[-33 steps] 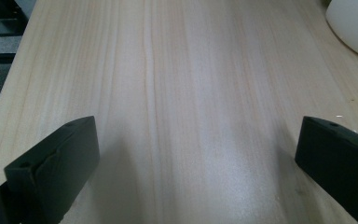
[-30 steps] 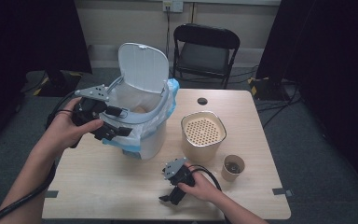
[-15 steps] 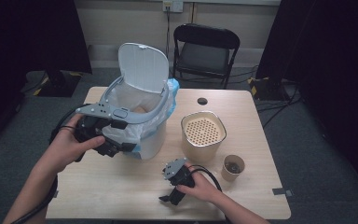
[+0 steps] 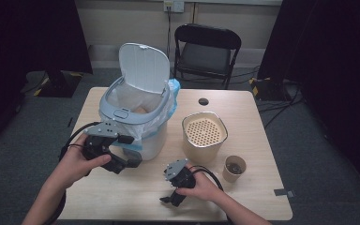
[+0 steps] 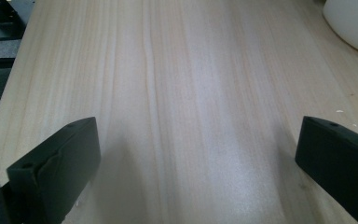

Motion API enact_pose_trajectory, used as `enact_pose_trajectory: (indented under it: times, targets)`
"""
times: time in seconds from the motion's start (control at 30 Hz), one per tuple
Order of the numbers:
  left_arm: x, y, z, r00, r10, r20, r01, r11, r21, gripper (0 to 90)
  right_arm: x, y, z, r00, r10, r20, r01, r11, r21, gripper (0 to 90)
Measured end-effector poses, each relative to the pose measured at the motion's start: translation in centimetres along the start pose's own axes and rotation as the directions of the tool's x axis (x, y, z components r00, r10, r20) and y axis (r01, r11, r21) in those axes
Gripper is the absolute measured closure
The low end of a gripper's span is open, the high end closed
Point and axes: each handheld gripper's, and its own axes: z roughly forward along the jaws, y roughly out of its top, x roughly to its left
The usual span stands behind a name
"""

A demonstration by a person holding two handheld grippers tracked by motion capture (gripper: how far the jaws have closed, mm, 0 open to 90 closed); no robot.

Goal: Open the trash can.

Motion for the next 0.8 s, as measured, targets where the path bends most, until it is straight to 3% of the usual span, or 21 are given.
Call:
enact_pose_trajectory:
  times: [0.47,0.8]
  targets:
    - [-1.3,-4.2,4.1,0.9989,0.01,0.045,-0.012,0.9992,0.037,16.6,-0.1,0.0,-0.1,1.0,-0.004,0.002,0.004,1.0,-0.011,0.9]
    - [-1.5,-6.6,6.9,0.9983,0.012,0.057,-0.016,0.9974,0.07,16.6,-0.4,-0.4,-0.6,0.9997,0.025,0.006,-0.025,0.999,-0.029,10.5]
